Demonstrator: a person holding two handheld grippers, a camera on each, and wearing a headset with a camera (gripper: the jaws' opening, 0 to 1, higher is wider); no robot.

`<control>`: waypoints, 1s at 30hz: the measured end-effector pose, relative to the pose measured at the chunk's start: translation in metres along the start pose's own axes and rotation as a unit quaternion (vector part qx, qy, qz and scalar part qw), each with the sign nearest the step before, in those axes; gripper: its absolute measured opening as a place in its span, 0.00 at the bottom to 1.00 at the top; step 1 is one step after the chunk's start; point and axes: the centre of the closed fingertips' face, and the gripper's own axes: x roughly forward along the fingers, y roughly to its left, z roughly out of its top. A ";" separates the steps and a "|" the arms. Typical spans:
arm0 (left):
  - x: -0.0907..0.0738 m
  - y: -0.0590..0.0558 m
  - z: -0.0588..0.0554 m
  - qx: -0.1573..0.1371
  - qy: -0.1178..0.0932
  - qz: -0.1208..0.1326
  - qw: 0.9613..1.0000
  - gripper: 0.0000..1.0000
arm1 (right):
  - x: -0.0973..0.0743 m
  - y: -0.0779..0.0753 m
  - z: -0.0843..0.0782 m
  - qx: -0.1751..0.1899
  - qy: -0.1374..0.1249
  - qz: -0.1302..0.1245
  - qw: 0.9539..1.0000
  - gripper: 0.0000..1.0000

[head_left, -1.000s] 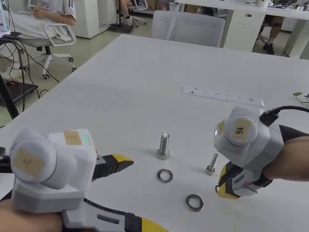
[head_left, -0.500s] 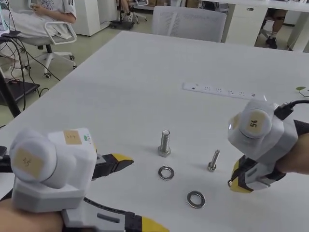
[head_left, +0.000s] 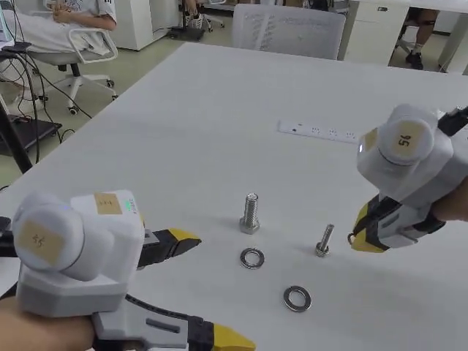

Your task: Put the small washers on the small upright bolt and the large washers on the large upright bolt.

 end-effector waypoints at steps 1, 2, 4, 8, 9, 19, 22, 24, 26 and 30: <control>0.000 0.000 0.000 0.000 -0.001 0.000 1.000 0.85 | -0.001 -0.001 0.002 -0.004 0.000 -0.002 1.000 0.14; 0.000 0.000 0.001 0.000 -0.001 0.001 1.000 0.85 | -0.002 -0.002 0.004 -0.007 0.001 -0.003 1.000 0.14; 0.000 0.000 0.001 -0.001 -0.002 0.001 1.000 0.85 | -0.002 -0.006 0.008 -0.013 0.000 -0.006 1.000 0.14; 0.000 0.001 0.001 -0.001 -0.002 0.002 1.000 0.85 | -0.002 -0.010 0.016 -0.025 0.001 -0.006 1.000 0.14; -0.001 0.001 0.001 -0.001 -0.002 0.002 1.000 0.85 | -0.002 -0.011 0.018 -0.029 0.001 -0.007 1.000 0.14; -0.002 0.003 0.001 -0.004 -0.004 0.006 1.000 0.85 | 0.008 -0.015 0.025 -0.048 0.015 0.005 0.999 0.14; -0.002 0.003 0.000 -0.004 -0.004 0.006 1.000 0.85 | 0.010 -0.014 0.025 -0.052 0.018 0.008 0.998 0.14; -0.002 0.003 0.000 -0.005 -0.004 0.006 1.000 0.85 | 0.011 -0.013 0.025 -0.053 0.021 0.012 0.998 0.14; -0.002 0.004 0.000 -0.004 -0.004 0.007 1.000 0.85 | 0.013 -0.015 0.023 -0.053 0.023 0.012 0.998 0.14; -0.002 0.003 0.000 -0.005 -0.004 0.007 1.000 0.85 | 0.013 -0.014 0.022 -0.054 0.025 0.015 0.998 0.14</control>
